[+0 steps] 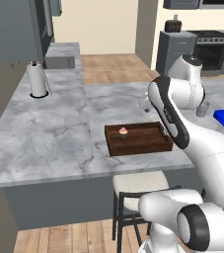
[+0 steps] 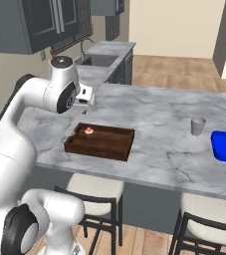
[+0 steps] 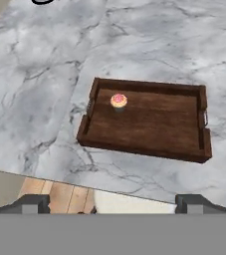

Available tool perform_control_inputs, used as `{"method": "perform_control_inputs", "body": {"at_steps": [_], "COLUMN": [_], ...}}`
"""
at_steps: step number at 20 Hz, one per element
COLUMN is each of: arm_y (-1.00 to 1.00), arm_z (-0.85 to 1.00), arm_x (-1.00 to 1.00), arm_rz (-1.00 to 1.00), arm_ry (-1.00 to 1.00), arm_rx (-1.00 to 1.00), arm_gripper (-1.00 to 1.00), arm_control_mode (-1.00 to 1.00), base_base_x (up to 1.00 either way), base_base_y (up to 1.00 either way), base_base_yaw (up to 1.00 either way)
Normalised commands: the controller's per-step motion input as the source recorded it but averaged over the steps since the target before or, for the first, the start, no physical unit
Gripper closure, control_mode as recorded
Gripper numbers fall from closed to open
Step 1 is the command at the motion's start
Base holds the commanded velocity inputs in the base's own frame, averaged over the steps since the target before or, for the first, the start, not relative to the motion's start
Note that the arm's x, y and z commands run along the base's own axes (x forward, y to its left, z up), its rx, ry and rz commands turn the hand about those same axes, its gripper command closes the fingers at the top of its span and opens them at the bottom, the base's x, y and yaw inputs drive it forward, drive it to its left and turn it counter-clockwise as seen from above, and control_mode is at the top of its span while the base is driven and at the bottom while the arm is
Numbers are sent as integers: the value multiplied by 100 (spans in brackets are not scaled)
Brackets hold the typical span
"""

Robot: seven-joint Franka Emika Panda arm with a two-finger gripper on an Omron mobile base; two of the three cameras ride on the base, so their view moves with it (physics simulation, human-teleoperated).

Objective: Take the donut and cupcake from the fridge and place them on the empty tray on the dining counter.

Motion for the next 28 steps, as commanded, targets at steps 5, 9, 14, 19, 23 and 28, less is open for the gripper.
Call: {"method": "perform_control_inputs", "body": {"at_steps": [5,9,14,19,23,28], "arm_y": [-8,-4,-14,-8,2,3], "arm_z": [34,1,-10,-6,34,3], "arm_x": [-100,-100,-100,-93,-57,-11], "arm_rz": [-38,-28,2,18,1,0], "arm_ry": [2,-25,-77,-89,-30,-7], "arm_rx": [0,5,4,5,0,0], "arm_gripper": [-100,-100,-100,-100,-100,-100], "arm_control_mode": [-100,-100,-100,-100,-100,-100], "base_base_x": [0,0,0,0,0,0], "base_base_y": [0,0,0,0,0,0], "base_base_yaw": [0,0,0,0,0,0]}}
